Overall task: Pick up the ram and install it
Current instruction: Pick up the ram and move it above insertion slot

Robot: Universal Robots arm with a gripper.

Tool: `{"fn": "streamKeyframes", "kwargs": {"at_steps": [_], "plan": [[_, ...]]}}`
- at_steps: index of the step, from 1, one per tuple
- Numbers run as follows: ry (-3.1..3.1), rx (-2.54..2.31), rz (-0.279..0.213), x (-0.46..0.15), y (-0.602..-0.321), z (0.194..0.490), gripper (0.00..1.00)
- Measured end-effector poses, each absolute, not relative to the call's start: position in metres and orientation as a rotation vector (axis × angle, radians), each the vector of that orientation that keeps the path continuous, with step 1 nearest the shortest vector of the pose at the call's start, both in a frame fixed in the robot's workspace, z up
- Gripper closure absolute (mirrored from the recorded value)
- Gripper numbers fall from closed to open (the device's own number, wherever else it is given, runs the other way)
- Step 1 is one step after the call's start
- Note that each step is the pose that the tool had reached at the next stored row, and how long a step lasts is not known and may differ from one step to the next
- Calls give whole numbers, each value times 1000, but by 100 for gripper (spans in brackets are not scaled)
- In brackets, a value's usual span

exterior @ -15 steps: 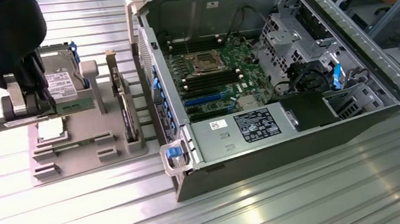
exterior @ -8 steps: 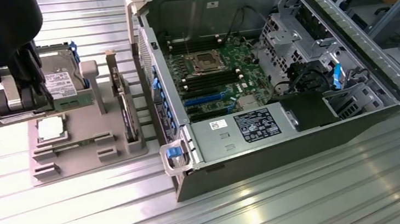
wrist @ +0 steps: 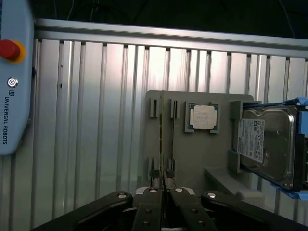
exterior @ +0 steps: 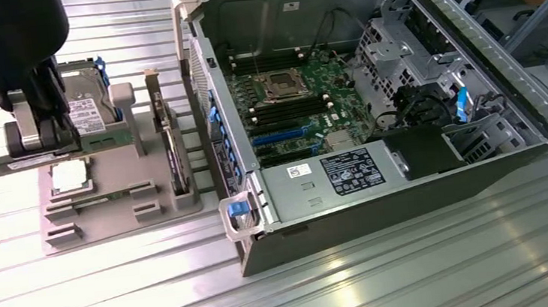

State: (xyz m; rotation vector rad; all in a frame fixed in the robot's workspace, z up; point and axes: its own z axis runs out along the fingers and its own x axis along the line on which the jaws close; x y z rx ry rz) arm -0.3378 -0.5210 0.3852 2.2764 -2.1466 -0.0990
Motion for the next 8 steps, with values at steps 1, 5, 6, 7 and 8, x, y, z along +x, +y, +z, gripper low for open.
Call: {"fn": "streamKeyframes", "kwargs": {"at_steps": [1, 5, 6, 7, 8], "plan": [[-2146, 2276, -97, -336, -521, 385, 88], [-2143, 2271, -89, -308, -521, 385, 88], [-2142, 2271, -88, -301, -521, 385, 88], [-2142, 2270, -87, -297, -521, 385, 88], [-2141, 2270, -86, -292, -521, 385, 88]]}}
